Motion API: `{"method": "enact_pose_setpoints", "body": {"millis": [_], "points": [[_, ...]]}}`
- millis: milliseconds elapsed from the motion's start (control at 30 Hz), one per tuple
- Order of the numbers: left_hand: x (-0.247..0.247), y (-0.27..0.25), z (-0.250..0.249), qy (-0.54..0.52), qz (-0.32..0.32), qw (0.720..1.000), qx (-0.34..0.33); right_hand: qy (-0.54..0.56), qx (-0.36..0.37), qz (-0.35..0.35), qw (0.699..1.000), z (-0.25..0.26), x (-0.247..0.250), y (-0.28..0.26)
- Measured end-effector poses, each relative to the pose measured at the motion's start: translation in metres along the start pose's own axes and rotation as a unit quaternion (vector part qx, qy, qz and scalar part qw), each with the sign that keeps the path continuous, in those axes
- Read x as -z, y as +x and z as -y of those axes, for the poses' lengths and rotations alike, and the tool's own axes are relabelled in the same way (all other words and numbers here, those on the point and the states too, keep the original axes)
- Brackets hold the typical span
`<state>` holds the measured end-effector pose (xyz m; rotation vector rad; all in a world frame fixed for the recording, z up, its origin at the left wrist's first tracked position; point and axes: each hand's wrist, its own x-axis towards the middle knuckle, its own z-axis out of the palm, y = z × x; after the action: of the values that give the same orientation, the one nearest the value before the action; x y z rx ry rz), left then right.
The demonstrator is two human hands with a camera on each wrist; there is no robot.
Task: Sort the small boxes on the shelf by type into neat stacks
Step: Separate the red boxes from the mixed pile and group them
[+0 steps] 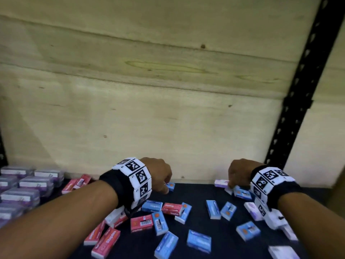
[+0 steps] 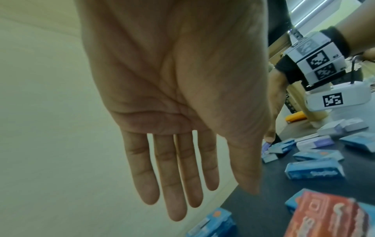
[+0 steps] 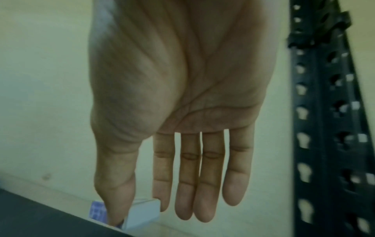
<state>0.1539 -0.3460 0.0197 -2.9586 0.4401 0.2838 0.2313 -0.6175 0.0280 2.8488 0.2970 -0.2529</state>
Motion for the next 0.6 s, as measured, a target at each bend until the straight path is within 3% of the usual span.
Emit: {"method": "enact_pose_setpoints", "body": {"millis": [333,600], "points": [[0.006,0.003,-0.049,-0.002,0.008,0.999,-0.039,-0.007,-0.074,-0.004,0.997,-0.064,-0.042,0.000],[0.002,-0.003,-0.050,0.004,0.026,0.999,-0.024,0.034,-0.094,-0.003,0.995,-0.061,-0.044,-0.016]]}}
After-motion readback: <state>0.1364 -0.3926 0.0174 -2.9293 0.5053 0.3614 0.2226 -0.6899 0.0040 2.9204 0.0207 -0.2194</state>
